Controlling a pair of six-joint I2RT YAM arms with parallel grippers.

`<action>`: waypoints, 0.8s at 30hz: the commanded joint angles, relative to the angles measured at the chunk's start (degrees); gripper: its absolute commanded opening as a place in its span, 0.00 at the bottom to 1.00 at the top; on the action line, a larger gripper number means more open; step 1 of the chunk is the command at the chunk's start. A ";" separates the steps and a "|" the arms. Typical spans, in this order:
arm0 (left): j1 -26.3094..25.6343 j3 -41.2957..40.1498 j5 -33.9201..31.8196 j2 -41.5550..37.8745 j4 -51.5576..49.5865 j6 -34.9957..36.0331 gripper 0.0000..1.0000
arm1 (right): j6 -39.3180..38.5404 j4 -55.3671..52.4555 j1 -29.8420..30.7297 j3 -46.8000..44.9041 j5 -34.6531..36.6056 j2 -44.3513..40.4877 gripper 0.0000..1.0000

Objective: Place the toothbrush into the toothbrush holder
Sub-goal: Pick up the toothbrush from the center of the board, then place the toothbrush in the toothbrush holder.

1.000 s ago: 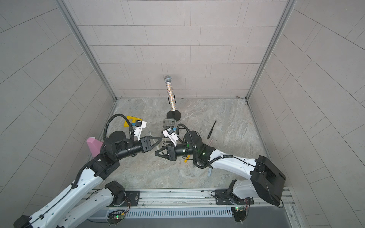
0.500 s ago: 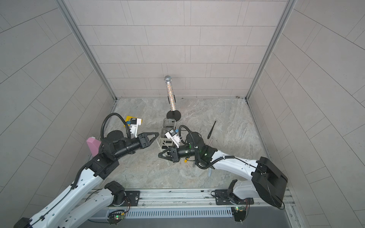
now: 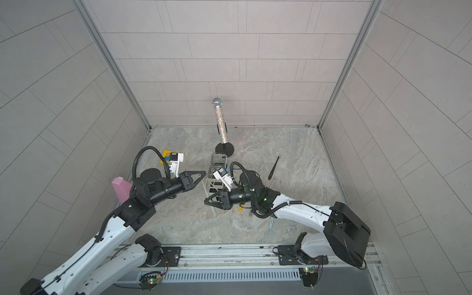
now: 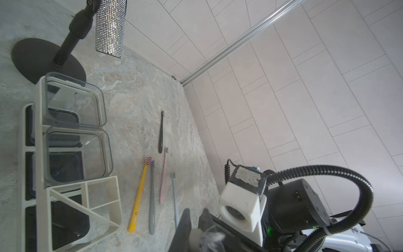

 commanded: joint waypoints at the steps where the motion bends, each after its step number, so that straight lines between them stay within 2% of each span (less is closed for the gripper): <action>1: 0.24 3.28 -3.14 -0.79 -5.59 5.38 0.00 | -1.97 -2.16 -0.52 1.22 1.21 -0.73 0.46; 2: 0.25 4.18 -4.24 -0.66 -7.31 6.90 0.00 | -2.87 -4.02 -0.90 1.17 1.83 -1.30 0.60; 3: 0.25 5.29 -5.59 -0.46 -8.83 8.72 0.00 | -4.11 -6.51 -1.50 1.22 2.61 -2.04 0.67; 6: 0.26 8.33 -8.99 0.87 -11.38 14.11 0.00 | -8.39 -15.67 -3.92 1.17 6.37 -5.52 0.74; 10: 0.26 10.31 -13.17 4.32 -9.07 18.09 0.00 | -13.83 -28.57 -7.08 1.14 15.68 -11.25 0.76; 13: 0.23 9.81 -18.71 5.71 -4.41 19.56 0.00 | -14.66 -32.54 -9.56 -1.00 21.88 -15.46 0.77; 20: -0.57 3.43 -34.01 9.26 12.10 22.78 0.00 | -14.93 -32.50 -10.94 -4.61 23.93 -17.96 0.78; 24: -1.93 1.96 -38.04 11.73 18.23 23.15 0.00 | -15.41 -31.03 -10.95 -7.67 24.43 -18.20 0.78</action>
